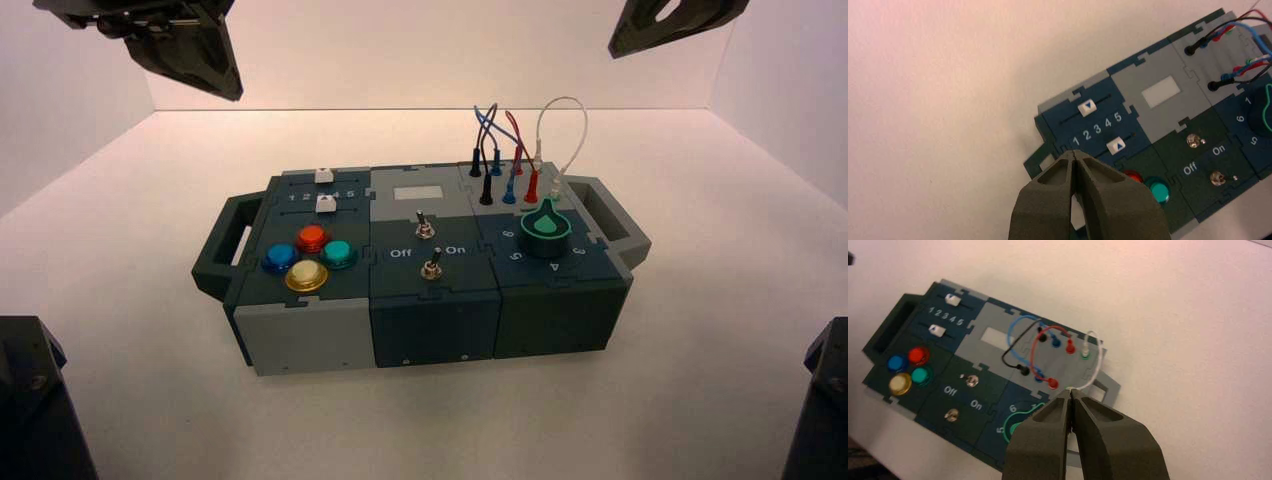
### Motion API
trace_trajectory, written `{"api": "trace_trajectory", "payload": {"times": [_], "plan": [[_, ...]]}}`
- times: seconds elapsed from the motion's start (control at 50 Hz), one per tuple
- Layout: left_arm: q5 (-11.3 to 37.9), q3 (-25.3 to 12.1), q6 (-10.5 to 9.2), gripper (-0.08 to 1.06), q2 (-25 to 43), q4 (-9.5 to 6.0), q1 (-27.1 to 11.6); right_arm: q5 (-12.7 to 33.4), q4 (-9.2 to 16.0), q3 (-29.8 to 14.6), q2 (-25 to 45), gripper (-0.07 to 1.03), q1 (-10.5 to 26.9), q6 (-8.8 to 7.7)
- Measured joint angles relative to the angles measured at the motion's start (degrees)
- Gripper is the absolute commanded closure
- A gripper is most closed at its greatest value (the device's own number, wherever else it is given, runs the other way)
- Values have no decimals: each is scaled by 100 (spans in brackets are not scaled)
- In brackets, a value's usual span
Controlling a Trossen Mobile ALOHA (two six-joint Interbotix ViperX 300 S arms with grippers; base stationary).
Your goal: Move the bottom slider to position 5.
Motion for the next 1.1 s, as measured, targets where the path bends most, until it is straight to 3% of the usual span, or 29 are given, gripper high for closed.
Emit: {"api": "trace_trajectory", "payload": {"times": [0.28,0.7,1.1], "plan": [[255,-9,-167,101,369,-97,-79,0,9,-44,316,98,413,0],[448,-141,-738,101,861,-211,-483,9,26,-141,677,98,422,0],[457,-439,-914,101,1556,-220,-492,0,26,-141,703,98,422,0]]}}
